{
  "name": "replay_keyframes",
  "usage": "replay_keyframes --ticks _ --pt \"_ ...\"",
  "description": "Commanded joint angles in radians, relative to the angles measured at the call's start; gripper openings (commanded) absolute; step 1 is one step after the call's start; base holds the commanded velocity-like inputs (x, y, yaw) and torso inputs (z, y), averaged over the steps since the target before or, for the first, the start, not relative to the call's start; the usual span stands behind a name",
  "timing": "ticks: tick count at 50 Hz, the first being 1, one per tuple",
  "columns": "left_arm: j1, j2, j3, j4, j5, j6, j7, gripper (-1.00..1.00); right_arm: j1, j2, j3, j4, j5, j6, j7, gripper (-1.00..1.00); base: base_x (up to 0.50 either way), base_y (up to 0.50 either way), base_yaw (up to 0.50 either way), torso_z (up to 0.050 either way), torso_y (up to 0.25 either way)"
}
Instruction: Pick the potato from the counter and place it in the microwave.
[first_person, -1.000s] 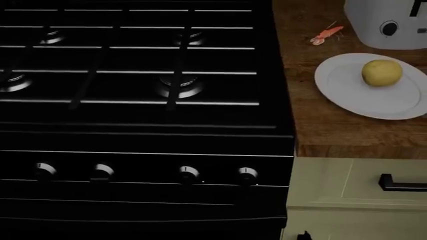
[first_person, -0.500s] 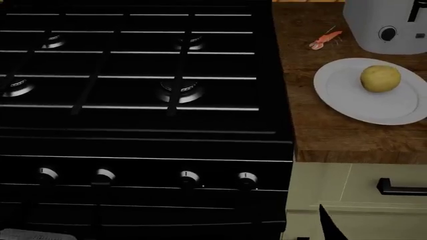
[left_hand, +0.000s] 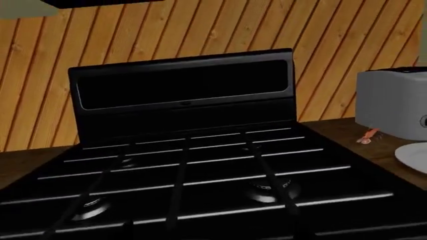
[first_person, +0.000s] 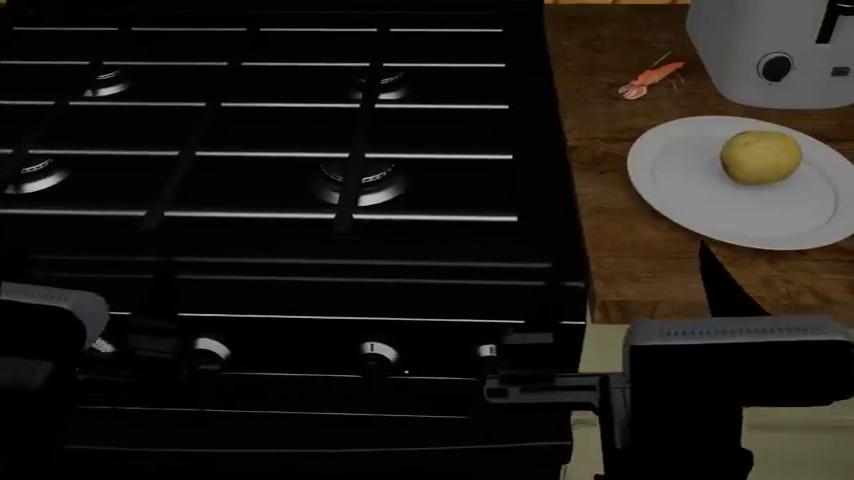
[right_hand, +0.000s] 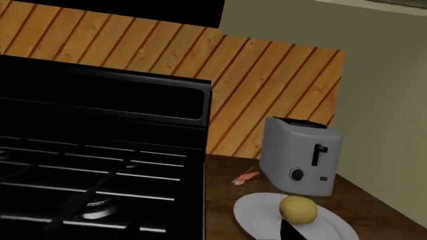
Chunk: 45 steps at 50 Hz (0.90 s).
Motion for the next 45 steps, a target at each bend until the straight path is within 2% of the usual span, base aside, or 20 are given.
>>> replay_keyframes --ticks 1,8,18,45 --pt "-0.172 0.015 -0.051 0.063 -0.041 -0.191 0.03 1.0 0.163 0.01 0.059 -0.106 0.049 0.196 -0.016 1.0 0.0 0.0 0.0 0.0 0.0" --pt "-0.236 0.008 -0.062 0.081 -0.065 -0.26 0.031 1.0 0.241 0.012 0.07 -0.145 0.074 0.273 -0.008 1.0 0.0 0.0 0.0 0.0 0.0" --pt "-0.233 0.024 -0.077 0.088 -0.082 -0.276 0.018 1.0 0.246 0.015 0.078 -0.153 0.086 0.288 -0.006 1.0 0.0 -0.02 0.0 0.0 0.0" --pt "-0.201 0.013 -0.071 0.064 -0.088 -0.22 0.016 1.0 0.226 0.023 0.052 -0.139 0.088 0.265 -0.006 1.0 0.0 -0.5 0.0 0.0 0.0"
